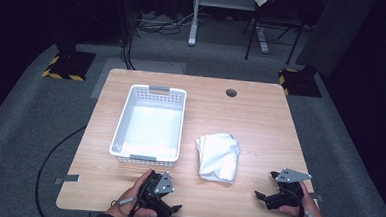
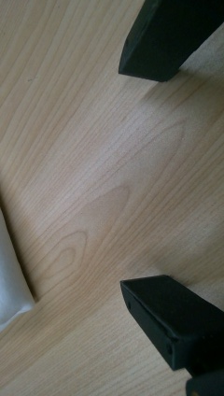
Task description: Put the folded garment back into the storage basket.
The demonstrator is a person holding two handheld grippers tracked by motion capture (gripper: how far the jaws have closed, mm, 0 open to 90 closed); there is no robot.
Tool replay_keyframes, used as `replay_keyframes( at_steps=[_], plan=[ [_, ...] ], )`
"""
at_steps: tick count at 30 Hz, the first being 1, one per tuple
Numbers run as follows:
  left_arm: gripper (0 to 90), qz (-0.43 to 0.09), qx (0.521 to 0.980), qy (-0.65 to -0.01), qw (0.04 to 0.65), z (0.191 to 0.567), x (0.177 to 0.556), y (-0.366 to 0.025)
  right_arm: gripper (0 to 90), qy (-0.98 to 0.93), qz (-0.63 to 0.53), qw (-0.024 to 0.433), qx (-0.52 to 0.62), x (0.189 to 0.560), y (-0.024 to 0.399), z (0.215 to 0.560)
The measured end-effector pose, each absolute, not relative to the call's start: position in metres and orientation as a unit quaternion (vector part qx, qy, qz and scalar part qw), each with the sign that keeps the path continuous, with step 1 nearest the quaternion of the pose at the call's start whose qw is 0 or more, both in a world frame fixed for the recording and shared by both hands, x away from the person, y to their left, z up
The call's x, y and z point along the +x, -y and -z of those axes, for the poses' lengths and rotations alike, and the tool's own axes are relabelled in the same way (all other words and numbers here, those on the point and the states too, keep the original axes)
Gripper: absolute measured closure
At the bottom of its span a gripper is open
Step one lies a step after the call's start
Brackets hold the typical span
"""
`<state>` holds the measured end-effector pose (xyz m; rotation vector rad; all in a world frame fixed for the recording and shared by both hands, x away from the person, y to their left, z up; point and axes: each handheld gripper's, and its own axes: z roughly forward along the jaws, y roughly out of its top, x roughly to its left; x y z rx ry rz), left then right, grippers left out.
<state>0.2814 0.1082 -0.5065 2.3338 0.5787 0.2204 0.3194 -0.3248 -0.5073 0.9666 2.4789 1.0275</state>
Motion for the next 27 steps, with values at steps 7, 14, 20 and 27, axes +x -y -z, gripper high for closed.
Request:
replay_keyframes(
  at_steps=[7, 14, 20, 27],
  plan=[
    [2.5, -0.085, 0.903, -0.225, 0.355, 0.5064, 0.2814, -0.1079, 0.4, -0.858, -0.356, 0.146, 0.341, 0.3199, 0.3252, 0.5073],
    [2.5, -0.085, 0.903, -0.225, 0.355, 0.5064, 0.2814, -0.1079, 0.4, -0.857, -0.355, 0.146, 0.343, 0.3203, 0.3253, 0.5071],
    [2.5, -0.085, 0.903, -0.225, 0.355, 0.5064, 0.2814, -0.1079, 0.4, -0.858, -0.350, 0.147, 0.345, 0.3210, 0.3251, 0.5062],
    [2.4, -0.085, 0.904, -0.225, 0.355, 0.5064, 0.2816, -0.1078, 0.9, -0.860, -0.340, 0.158, 0.347, 0.3202, 0.3232, 0.5040]
  ],
)
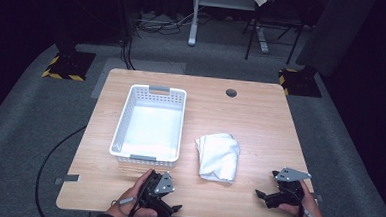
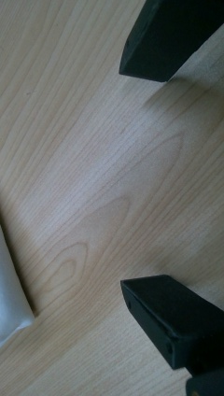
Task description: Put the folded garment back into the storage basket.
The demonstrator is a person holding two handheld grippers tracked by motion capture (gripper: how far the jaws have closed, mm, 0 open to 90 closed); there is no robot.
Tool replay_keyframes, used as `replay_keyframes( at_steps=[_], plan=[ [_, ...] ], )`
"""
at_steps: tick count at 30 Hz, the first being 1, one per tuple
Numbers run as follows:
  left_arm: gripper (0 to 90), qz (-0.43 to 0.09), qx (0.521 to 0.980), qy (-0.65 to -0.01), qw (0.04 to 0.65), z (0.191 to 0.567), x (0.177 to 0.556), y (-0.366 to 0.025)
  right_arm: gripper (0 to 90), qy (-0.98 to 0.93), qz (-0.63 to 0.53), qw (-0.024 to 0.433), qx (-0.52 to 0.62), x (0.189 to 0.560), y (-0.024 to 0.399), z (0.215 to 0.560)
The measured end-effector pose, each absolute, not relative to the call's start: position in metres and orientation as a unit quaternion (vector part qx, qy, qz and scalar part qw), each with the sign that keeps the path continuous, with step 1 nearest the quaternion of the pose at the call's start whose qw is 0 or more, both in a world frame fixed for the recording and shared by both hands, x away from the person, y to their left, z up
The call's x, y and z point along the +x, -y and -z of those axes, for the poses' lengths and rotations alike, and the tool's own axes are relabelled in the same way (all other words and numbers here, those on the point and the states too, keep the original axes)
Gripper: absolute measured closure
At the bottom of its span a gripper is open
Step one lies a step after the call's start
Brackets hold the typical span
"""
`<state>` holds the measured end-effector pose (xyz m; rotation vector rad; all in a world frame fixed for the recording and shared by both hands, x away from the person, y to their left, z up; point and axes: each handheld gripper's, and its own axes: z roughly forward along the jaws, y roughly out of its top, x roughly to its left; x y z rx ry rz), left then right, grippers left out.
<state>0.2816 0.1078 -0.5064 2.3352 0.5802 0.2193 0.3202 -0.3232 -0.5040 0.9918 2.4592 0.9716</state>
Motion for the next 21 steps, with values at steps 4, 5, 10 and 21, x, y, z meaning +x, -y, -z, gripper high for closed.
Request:
replay_keyframes(
  at_steps=[4, 5, 10, 21],
  plan=[
    [2.4, -0.085, 0.904, -0.224, 0.355, 0.5064, 0.2817, -0.1078, 1.9, -0.862, -0.333, 0.162, 0.346, 0.3204, 0.3210, 0.5023],
    [2.4, -0.085, 0.904, -0.224, 0.355, 0.5064, 0.2817, -0.1078, 2.0, -0.862, -0.333, 0.161, 0.347, 0.3207, 0.3207, 0.5022],
    [2.4, -0.085, 0.903, -0.224, 0.355, 0.5064, 0.2817, -0.1078, 2.2, -0.864, -0.329, 0.162, 0.345, 0.3211, 0.3195, 0.5014],
    [2.4, -0.085, 0.903, -0.224, 0.355, 0.5064, 0.2817, -0.1078, 2.6, -0.868, -0.323, 0.162, 0.341, 0.3204, 0.3156, 0.4995]
  ],
)
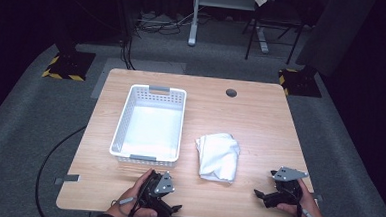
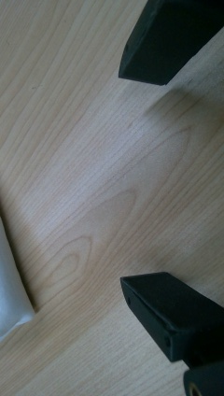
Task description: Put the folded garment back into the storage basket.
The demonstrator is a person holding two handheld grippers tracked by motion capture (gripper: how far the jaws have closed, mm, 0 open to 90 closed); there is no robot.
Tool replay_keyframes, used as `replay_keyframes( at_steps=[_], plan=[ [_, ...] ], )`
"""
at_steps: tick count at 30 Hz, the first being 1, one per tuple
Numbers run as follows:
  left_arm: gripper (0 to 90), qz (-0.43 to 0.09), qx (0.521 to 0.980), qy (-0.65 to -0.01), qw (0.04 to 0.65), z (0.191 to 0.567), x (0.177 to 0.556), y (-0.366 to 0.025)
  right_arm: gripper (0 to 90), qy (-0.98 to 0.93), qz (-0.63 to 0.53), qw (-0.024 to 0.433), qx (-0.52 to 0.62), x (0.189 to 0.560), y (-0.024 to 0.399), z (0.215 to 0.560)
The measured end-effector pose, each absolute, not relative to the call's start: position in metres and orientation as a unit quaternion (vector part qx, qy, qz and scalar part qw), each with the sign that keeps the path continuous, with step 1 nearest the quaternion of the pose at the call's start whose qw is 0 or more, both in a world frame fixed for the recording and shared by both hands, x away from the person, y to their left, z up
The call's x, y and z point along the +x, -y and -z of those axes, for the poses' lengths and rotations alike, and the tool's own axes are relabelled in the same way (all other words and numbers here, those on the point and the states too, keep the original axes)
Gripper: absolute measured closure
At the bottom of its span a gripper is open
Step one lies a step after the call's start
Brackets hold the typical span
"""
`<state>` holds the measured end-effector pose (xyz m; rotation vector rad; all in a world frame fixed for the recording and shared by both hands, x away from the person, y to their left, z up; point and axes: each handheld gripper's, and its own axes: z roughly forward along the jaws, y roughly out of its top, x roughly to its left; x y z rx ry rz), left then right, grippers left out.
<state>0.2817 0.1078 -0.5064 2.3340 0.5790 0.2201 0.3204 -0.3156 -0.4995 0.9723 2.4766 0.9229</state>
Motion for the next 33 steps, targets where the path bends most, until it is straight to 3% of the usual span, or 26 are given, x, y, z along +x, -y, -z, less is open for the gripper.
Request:
replay_keyframes(
  at_steps=[33],
  plan=[
    [2.4, -0.085, 0.904, -0.225, 0.355, 0.506, 0.282, -0.108, 3.7, -0.869, -0.323, 0.169, 0.333, 0.329, 0.301, 0.485]
  ],
)
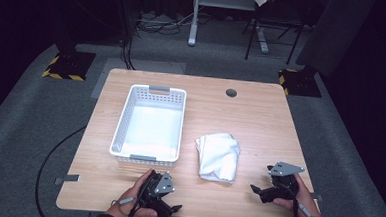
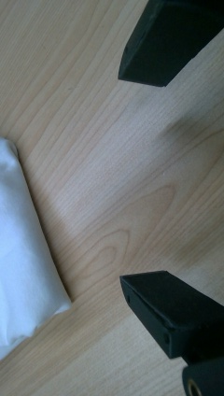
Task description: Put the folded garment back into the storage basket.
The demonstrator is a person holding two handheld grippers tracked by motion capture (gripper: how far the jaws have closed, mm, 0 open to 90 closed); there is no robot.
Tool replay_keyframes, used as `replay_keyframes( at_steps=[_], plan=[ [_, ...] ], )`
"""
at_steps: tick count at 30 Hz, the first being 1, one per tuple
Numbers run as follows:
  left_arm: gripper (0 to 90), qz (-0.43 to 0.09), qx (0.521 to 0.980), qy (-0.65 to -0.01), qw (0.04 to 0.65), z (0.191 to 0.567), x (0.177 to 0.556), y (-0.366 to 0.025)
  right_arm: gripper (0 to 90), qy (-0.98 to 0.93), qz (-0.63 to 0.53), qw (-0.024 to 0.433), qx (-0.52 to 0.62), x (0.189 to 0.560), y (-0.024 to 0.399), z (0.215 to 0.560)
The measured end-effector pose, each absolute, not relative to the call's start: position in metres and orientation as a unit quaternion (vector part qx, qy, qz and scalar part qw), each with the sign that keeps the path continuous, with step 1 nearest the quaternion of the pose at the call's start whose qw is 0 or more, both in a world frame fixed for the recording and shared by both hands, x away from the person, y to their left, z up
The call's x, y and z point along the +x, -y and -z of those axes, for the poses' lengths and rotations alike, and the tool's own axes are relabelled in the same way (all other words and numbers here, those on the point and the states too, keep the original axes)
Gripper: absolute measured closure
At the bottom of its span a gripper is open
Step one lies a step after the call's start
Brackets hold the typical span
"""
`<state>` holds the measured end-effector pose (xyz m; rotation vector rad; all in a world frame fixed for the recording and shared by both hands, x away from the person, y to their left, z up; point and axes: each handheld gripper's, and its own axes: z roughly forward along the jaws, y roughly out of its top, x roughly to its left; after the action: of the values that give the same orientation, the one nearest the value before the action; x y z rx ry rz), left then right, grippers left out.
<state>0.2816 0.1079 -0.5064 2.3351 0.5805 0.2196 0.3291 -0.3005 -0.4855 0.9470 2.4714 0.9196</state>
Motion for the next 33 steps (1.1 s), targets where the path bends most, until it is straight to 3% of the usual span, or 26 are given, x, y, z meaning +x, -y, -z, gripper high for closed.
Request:
replay_keyframes(
  at_steps=[33],
  plan=[
    [2.4, -0.085, 0.904, -0.224, 0.355, 0.506, 0.282, -0.108, 3.9, -0.880, -0.332, 0.166, 0.298, 0.344, 0.268, 0.472]
  ],
)
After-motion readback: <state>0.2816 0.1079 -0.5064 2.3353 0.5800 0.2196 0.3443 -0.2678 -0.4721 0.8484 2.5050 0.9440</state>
